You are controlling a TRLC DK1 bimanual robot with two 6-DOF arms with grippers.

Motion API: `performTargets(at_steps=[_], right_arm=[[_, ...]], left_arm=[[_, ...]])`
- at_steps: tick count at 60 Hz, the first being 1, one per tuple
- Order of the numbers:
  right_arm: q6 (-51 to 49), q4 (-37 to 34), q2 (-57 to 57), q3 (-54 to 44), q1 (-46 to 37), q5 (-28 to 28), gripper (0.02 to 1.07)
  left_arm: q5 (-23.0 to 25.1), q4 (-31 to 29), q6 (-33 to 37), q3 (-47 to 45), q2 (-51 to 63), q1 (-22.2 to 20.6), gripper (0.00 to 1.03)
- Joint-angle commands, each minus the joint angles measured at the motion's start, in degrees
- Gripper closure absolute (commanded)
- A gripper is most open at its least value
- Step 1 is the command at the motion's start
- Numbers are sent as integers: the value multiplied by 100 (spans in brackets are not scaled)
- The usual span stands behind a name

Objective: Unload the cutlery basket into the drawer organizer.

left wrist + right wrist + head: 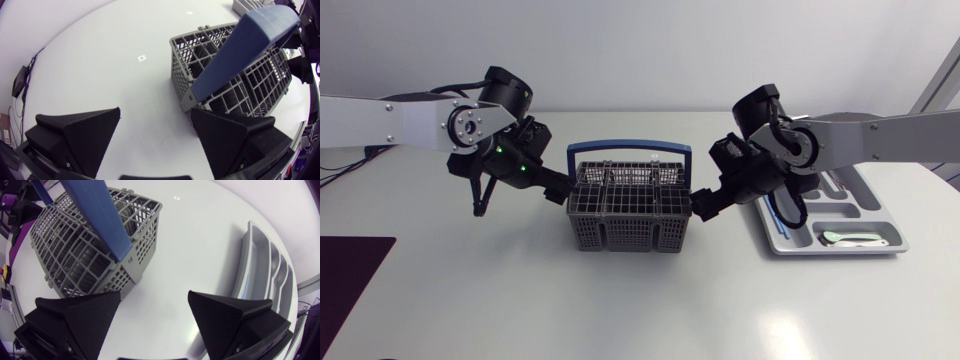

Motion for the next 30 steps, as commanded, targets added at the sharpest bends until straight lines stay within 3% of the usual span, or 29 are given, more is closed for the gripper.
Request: performTargets(at_steps=[1, 30], right_arm=[[104, -31, 14, -55, -52, 87, 10], [-300, -22, -874, -486, -553, 174, 7]], left_arm=[[4, 51, -21, -12, -30, -81, 5], [154, -116, 242, -557, -1436, 701, 5]])
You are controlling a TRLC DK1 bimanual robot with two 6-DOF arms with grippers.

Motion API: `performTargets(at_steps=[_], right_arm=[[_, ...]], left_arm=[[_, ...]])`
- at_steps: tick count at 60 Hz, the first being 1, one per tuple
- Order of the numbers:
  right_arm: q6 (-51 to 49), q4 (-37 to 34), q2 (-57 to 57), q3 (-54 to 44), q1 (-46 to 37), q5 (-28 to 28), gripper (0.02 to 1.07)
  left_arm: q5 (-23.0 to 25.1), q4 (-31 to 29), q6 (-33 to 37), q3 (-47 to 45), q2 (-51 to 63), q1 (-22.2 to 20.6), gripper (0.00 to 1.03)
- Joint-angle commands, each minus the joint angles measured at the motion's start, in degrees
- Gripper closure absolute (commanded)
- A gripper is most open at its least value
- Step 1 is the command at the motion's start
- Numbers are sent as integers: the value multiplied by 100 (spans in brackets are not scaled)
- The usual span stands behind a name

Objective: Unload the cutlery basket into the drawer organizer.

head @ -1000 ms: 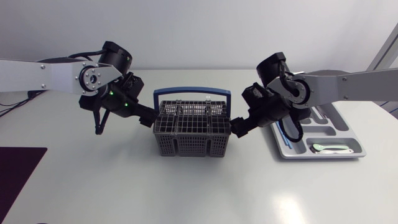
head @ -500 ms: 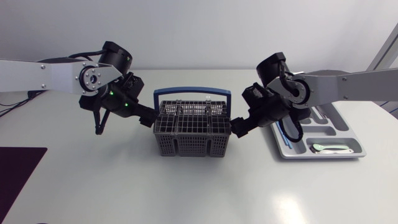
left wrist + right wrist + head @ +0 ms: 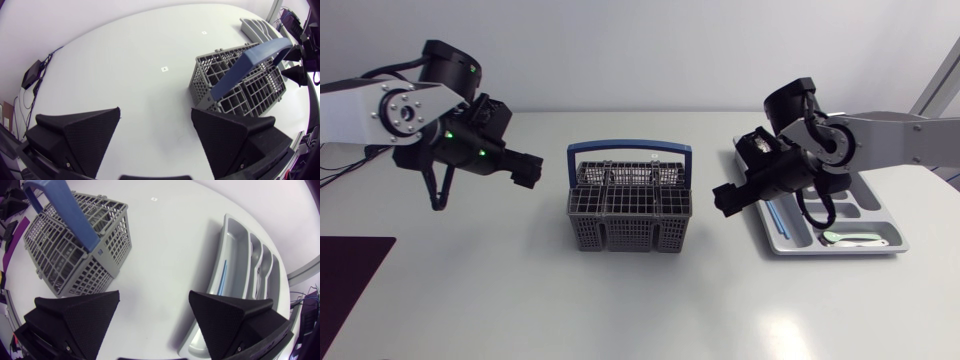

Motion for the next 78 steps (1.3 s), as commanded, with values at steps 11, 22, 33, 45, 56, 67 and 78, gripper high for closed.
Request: performTargets(at_steps=[11, 22, 33, 45, 56, 67, 78], right_arm=[[-356, 103, -1088, -470, -101, -58, 7], [-444, 270, -1624, -812, -136, -58, 7], [-444, 437, -2151, -1164, -277, -31, 7], [-382, 640, -2854, -1568, -338, 101, 7], [-400, 824, -3417, -1902, -329, 408, 7], [-655, 1044, -3812, -2245, -338, 575, 7], [-822, 1334, -4243, -2588, -417, 769, 7]], left_arm=[[253, -46, 236, -754, -1459, 190, 5], [297, 112, 227, -1203, -2259, 243, 5], [297, 182, 280, -1581, -2865, 269, 5], [297, 261, 342, -1941, -3560, 269, 5], [297, 314, 482, -2310, -4149, 252, 5], [297, 323, 614, -2609, -4632, 261, 5], [297, 534, 676, -2996, -5230, 287, 5]])
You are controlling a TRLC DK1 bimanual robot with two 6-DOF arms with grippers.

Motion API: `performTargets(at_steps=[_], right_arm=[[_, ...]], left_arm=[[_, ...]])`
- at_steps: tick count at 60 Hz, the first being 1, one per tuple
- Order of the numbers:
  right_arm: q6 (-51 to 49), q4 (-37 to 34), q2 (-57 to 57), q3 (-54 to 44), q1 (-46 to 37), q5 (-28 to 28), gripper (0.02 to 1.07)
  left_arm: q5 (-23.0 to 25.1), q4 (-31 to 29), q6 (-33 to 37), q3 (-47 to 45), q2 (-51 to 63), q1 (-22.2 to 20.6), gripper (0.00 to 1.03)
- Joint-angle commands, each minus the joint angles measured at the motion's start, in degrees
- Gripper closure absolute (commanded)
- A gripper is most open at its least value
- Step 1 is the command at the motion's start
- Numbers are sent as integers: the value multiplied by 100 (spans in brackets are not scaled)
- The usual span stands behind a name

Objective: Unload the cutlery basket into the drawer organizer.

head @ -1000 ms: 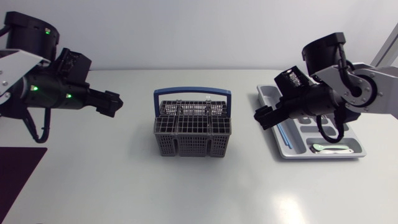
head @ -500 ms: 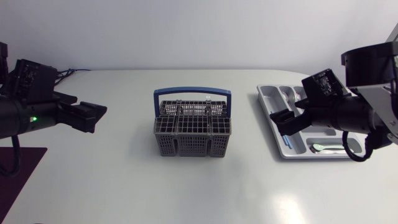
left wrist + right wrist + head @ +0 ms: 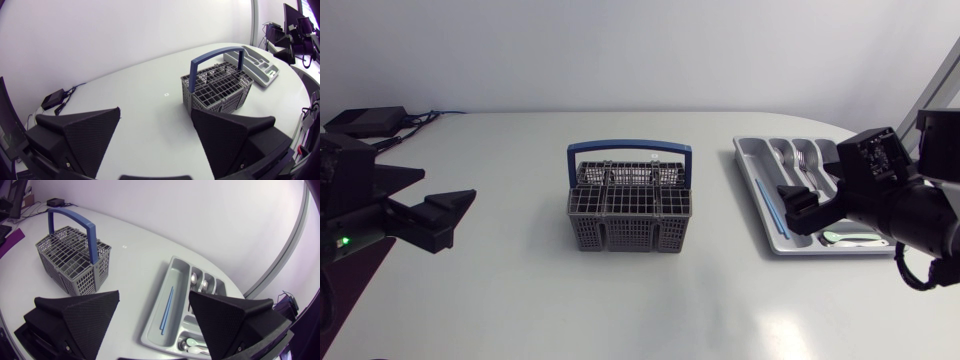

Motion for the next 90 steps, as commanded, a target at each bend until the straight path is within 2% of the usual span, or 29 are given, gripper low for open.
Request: performTargets(at_steps=[1, 24, 43, 90], right_arm=[[-133, 173, -254, -260, -109, 102, 7], [-265, 455, -1142, -814, -426, 163, 7], [-374, 605, -2037, -1320, -506, 276, 7], [1301, 970, -4287, -2953, -1039, -243, 7]], left_arm=[[6, 158, 125, -270, -290, 60, 5], [6, 299, 204, -885, -1169, 192, 5], [6, 654, 332, -1593, -2069, 290, 5], [-78, 1986, -1035, -3143, -3212, 816, 5]])
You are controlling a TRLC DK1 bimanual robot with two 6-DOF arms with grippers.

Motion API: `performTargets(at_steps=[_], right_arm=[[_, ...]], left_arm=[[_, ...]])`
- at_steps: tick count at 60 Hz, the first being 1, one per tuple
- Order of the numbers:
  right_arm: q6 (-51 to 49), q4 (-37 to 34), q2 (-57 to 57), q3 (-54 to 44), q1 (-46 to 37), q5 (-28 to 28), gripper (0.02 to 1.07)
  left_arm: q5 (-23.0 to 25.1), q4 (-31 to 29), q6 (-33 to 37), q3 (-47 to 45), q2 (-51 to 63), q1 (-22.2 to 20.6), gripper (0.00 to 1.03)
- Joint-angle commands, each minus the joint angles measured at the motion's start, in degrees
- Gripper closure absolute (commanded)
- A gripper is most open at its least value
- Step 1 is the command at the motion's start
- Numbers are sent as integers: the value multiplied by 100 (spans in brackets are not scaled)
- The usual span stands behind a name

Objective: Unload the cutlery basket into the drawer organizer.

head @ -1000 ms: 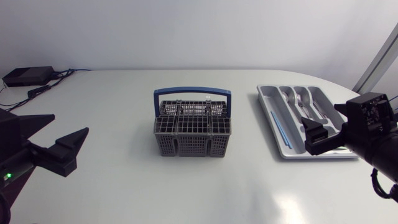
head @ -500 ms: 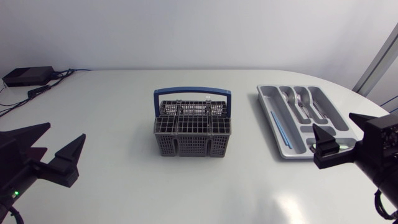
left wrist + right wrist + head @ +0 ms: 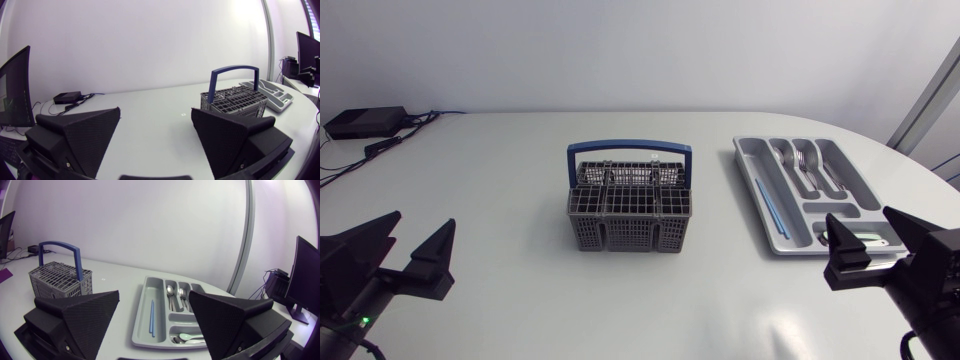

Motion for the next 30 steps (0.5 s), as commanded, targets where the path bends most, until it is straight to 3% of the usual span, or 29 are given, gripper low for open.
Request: performTargets(at_steps=[1, 12, 30], right_arm=[[372, 111, -265, -301, -81, -44, 7], [756, 194, -780, -675, -203, -163, 7], [762, 196, -788, -681, -204, -165, 7]], left_arm=[[-51, 201, -298, -279, -153, 91, 5], [-71, 506, -611, -634, -415, 211, 5], [-71, 510, -615, -639, -419, 213, 4]])
